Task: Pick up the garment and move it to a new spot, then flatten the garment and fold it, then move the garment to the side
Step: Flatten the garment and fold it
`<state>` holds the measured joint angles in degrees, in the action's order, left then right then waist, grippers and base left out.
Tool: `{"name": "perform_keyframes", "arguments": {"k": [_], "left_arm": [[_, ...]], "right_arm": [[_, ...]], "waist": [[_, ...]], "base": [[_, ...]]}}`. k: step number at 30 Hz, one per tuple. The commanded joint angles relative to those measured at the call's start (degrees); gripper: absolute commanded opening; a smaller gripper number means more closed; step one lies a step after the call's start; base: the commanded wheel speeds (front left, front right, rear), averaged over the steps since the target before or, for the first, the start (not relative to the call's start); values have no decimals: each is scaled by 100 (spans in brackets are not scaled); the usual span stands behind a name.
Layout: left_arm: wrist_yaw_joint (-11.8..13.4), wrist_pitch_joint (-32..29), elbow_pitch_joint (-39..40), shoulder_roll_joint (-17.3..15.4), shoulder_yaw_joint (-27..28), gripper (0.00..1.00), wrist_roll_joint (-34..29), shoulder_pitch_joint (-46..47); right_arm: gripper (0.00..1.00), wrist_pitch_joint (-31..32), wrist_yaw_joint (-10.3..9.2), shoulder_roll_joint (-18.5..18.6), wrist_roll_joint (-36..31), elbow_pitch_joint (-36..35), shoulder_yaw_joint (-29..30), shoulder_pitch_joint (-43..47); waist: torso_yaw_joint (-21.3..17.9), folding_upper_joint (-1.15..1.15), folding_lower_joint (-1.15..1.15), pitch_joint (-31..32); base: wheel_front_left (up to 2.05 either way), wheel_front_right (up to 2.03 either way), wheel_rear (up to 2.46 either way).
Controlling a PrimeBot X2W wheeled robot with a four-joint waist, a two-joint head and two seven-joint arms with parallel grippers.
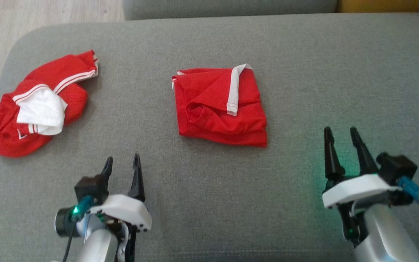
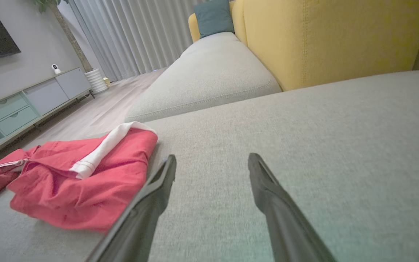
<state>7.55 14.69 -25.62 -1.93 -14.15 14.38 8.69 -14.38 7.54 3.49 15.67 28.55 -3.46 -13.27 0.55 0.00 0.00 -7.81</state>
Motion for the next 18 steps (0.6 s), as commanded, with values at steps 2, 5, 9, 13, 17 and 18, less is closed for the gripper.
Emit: {"name": "perform_keyframes", "arguments": {"k": [2,5,9,13,17,18], "left_arm": [[-5,30,218,-95,217,100,-55,-1],[-3,30,243,-95,247,100,-81,-102],[-11,30,273,-95,226,100,-85,-113],[-37,30,305,-95,160,100,-43,-40],[-64,30,310,-95,63,100,-2,26],[-68,30,307,-95,39,100,7,33]], "right_arm": [[100,-62,-5,-59,81,-154,-194,-1],[100,-62,-5,-60,142,-118,-290,83],[100,-62,-5,-60,175,-85,-437,63],[100,-62,-5,-60,192,40,-692,-112],[100,-62,-5,-60,179,213,-952,-401],[100,-62,-5,-60,194,262,-1007,-481]], "waist": [[-30,0,0,100],[-37,0,0,154],[22,0,0,125],[164,0,0,19],[352,0,0,-75],[403,0,0,-92]], "base": [[0,0,0],[0,0,0],[0,0,0],[0,0,0],[0,0,0],[0,0,0]]}}
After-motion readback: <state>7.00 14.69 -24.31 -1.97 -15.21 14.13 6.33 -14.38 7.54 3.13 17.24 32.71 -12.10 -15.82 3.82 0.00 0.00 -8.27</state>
